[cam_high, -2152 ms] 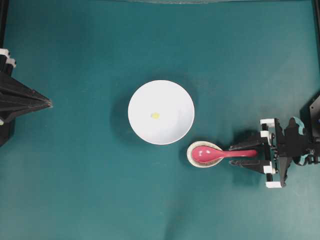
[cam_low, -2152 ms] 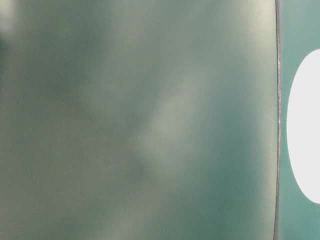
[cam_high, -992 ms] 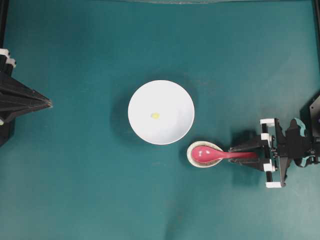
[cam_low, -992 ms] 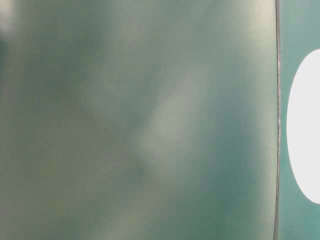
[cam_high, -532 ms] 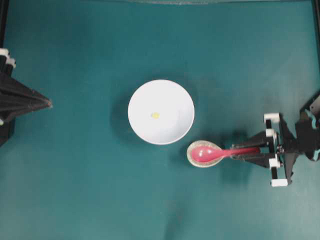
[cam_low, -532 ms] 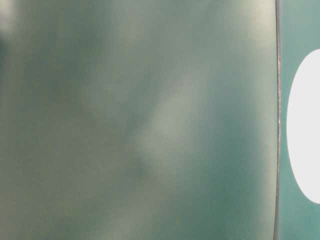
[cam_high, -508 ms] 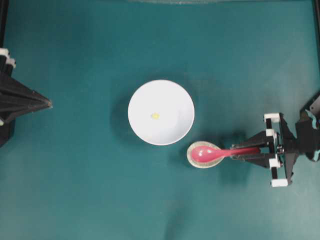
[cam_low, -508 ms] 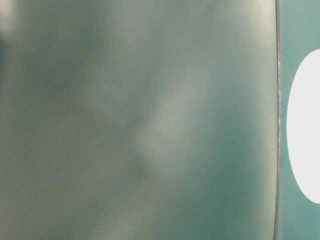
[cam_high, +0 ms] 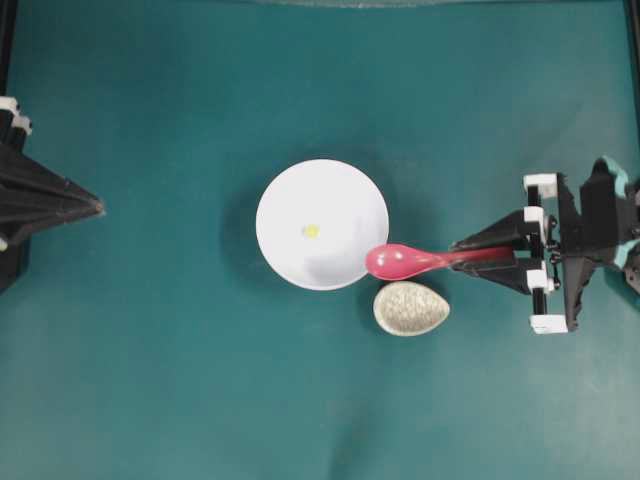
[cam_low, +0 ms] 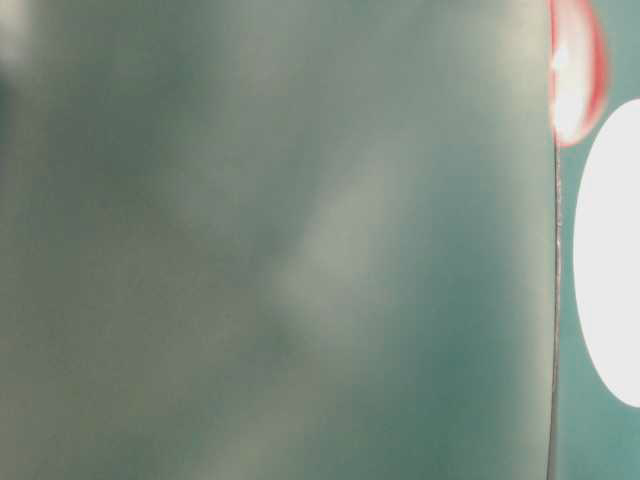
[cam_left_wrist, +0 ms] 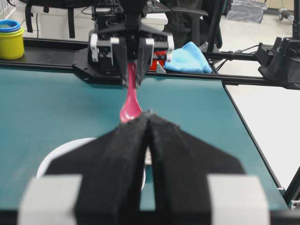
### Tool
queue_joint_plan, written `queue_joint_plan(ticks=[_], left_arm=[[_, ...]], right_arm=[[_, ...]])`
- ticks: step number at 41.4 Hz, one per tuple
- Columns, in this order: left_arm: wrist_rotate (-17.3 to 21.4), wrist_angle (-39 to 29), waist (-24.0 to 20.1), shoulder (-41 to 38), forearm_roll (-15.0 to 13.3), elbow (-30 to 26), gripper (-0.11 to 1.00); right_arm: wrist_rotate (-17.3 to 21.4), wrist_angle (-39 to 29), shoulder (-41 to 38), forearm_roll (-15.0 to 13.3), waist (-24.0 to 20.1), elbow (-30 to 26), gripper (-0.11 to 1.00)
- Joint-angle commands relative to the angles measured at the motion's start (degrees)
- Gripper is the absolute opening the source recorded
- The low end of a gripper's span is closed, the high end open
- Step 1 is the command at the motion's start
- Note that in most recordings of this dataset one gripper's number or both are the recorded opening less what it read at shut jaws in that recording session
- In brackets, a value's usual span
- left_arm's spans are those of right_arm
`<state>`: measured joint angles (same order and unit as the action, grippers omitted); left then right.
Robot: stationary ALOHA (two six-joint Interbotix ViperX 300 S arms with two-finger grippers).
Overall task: Scoop the yellow hexagonal prism block from the bowl with a spoon using the right arm.
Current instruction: 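Lift the spoon from the rest and swing it over the bowl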
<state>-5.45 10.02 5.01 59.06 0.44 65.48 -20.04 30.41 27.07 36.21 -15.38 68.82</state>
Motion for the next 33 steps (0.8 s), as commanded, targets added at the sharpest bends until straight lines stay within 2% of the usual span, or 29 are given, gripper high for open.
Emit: queue_joint_plan(ticks=[1, 9, 18, 33], left_arm=[[0.3, 0.3, 0.0, -0.6, 0.2, -1.8, 0.01], [0.4, -0.1, 0.0, -0.6, 0.1, -1.8, 0.01], [0.7, -1.1, 0.0, -0.6, 0.2, -1.8, 0.01], [0.9, -4.3, -0.9, -0.7, 0.5, -1.7, 0.01]], right_arm=[[-1.4, -8.6, 4.0, -0.2, 4.1, -4.4, 0.23], [-2.1, -23.2, 6.5, -0.5, 13.0, -10.7, 0.23], [-2.1, -32.7, 4.7, -0.7, 20.8, -14.9, 0.23], [-1.9, -39.6, -1.5, -1.0, 22.8, -20.1, 0.23]])
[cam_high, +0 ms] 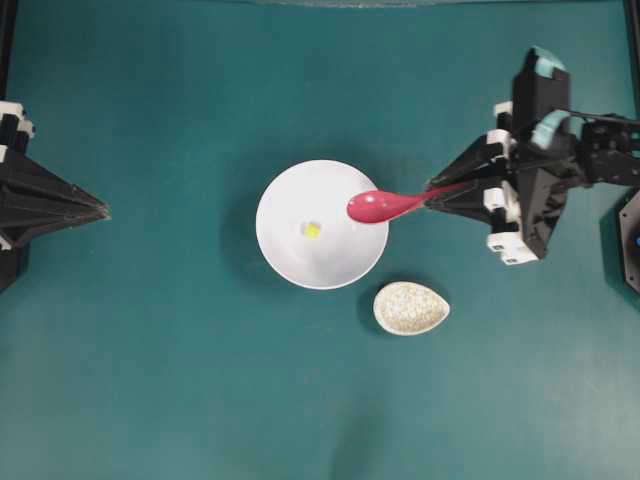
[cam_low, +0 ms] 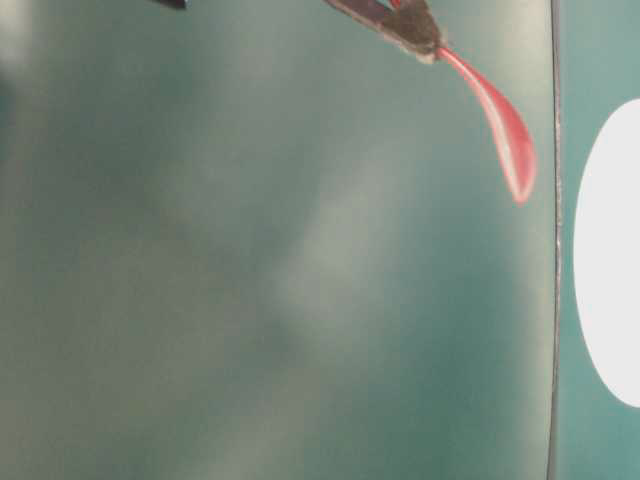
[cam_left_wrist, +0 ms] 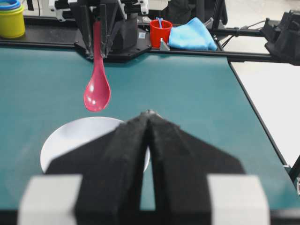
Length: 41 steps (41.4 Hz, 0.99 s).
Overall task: Scoop the yellow hexagonal prism block from the bowl with a spoon using the right arm.
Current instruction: 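Lift the spoon from the rest and swing it over the bowl, then lower the spoon bowl into the white bowl beside the yellow block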
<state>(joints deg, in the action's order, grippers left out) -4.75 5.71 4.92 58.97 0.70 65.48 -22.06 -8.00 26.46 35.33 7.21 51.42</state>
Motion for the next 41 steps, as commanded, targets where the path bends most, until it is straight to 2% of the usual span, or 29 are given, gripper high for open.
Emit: queue_joint_plan(ticks=[1, 11, 21, 28, 41], left_arm=[[0.2, -0.1, -1.1, -0.7, 0.3, -1.8, 0.01], [0.1, -0.1, -3.7, -1.3, 0.3, -1.6, 0.01], [0.1, 0.0, -4.0, -1.6, 0.3, -1.6, 0.01], [0.1, -0.1, -4.0, -1.6, 0.3, -1.5, 0.01], [0.0, -0.1, -4.0, -1.6, 0.3, -1.6, 0.01]], right_arm=[[0.1, -1.7, -1.3, -0.1, 0.3, -3.2, 0.23], [0.2, -8.5, -7.3, -0.2, 0.5, -9.0, 0.23], [0.4, -14.8, -13.8, -0.4, 0.8, -14.8, 0.23], [0.5, -15.6, -16.6, -1.8, 0.9, -16.5, 0.23], [0.5, -15.6, -19.5, -2.6, 1.1, -16.7, 0.23]])
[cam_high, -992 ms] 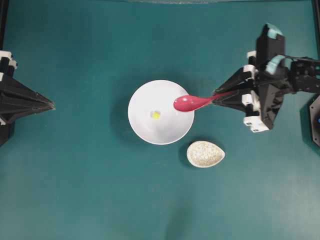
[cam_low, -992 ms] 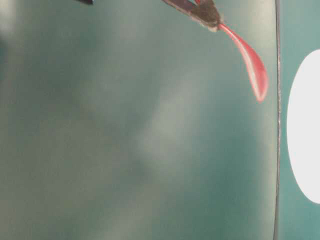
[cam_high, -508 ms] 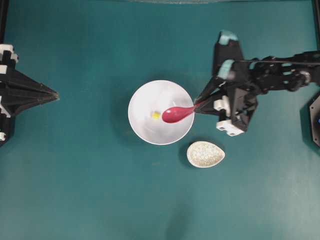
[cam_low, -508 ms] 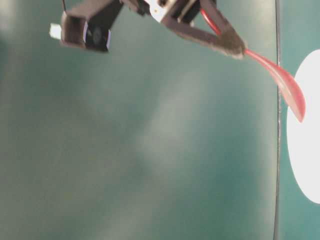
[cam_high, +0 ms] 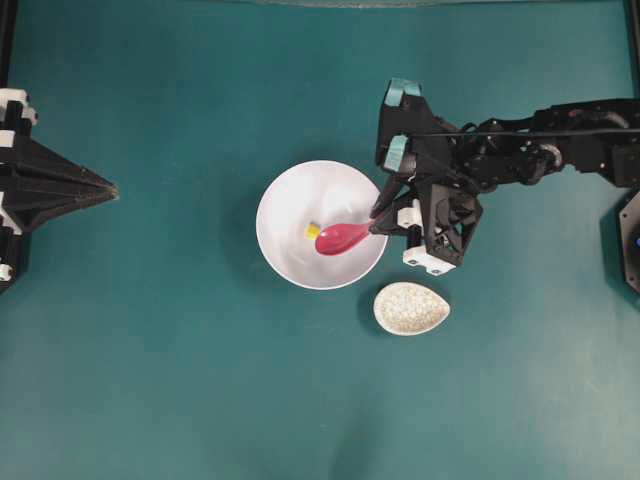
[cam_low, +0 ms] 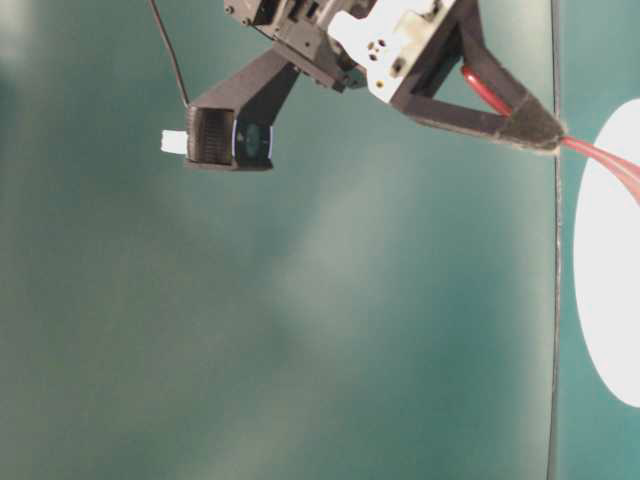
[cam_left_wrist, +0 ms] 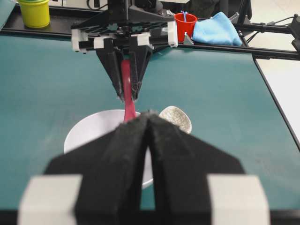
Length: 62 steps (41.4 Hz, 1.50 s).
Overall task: Scoop the yellow hexagonal prism block from the bowl with a spoon using the right arm.
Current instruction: 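Lower the spoon bowl into the white bowl beside the yellow block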
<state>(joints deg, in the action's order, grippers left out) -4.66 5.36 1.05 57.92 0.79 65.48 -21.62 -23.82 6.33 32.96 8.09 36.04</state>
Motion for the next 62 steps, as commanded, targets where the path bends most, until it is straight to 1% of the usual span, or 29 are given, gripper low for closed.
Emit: queue_joint_plan(ticks=[1, 21, 39, 50, 62], left_arm=[[-0.1, 0.3, -0.2, -0.5, 0.2, -1.5, 0.01], [-0.1, 0.3, -0.2, -0.6, 0.2, -1.5, 0.01], [0.0, 0.3, -0.2, -0.5, 0.2, -1.5, 0.01], [0.0, 0.2, -0.2, -0.5, 0.2, -1.5, 0.01], [0.0, 0.3, -0.2, -0.4, 0.2, -1.5, 0.01]], right_arm=[[0.1, 0.4, 0.5, -0.4, 0.3, -1.2, 0.23], [0.1, 0.7, -2.4, -1.3, 1.0, -1.1, 0.23], [0.1, 4.8, -4.7, -2.1, 1.1, -1.4, 0.23], [0.0, 7.7, -5.5, -2.0, 1.0, -1.9, 0.23], [0.0, 9.4, -6.6, -2.0, 1.0, -2.9, 0.23]])
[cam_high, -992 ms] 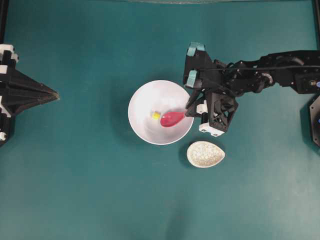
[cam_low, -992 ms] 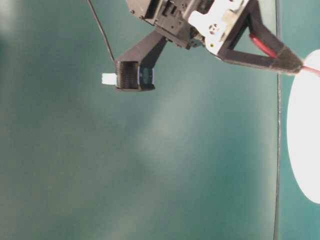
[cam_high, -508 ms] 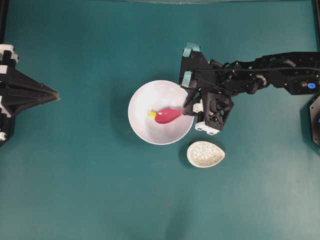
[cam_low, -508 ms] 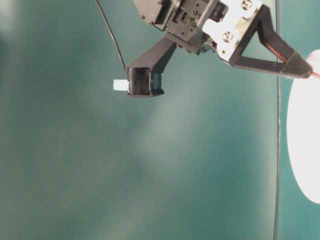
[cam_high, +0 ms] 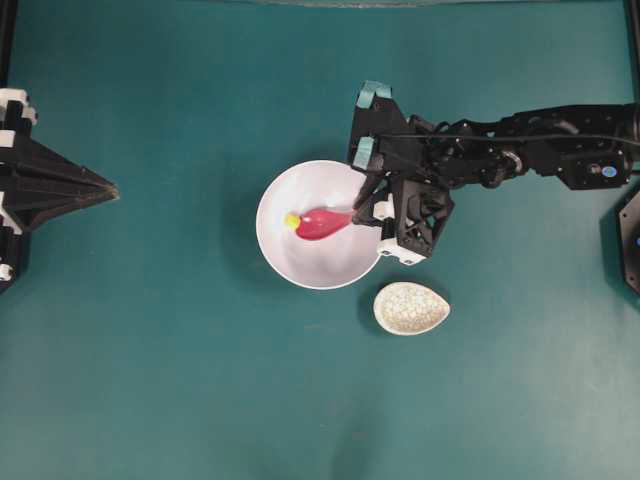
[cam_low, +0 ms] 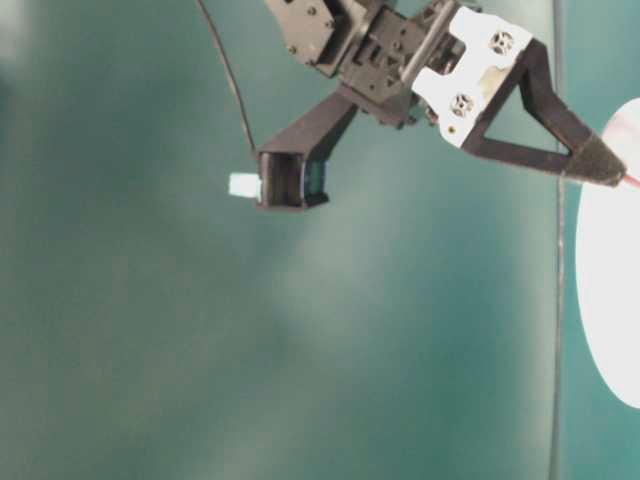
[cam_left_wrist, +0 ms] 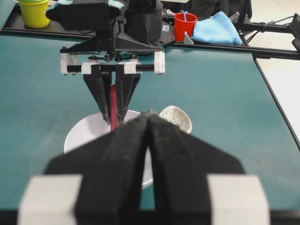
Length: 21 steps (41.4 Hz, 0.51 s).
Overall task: Scoop the yellow hexagonal prism block from the bowl with a spoon using the right arm.
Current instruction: 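Lower the spoon bowl into the white bowl beside the yellow block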
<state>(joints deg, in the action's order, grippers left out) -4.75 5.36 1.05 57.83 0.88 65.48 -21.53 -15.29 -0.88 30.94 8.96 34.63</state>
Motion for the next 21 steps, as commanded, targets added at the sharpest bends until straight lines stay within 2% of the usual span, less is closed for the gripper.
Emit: queue_joint_plan(ticks=[1, 21], left_arm=[[0.1, 0.3, -0.2, -0.4, 0.1, -1.5, 0.01], [0.1, 0.3, -0.1, -0.4, 0.1, -1.6, 0.01]], right_arm=[[-0.1, 1.1, 0.5, 0.0, 0.2, -1.6, 0.23], [-0.4, 5.0, 0.3, 0.0, 0.2, -1.8, 0.23]])
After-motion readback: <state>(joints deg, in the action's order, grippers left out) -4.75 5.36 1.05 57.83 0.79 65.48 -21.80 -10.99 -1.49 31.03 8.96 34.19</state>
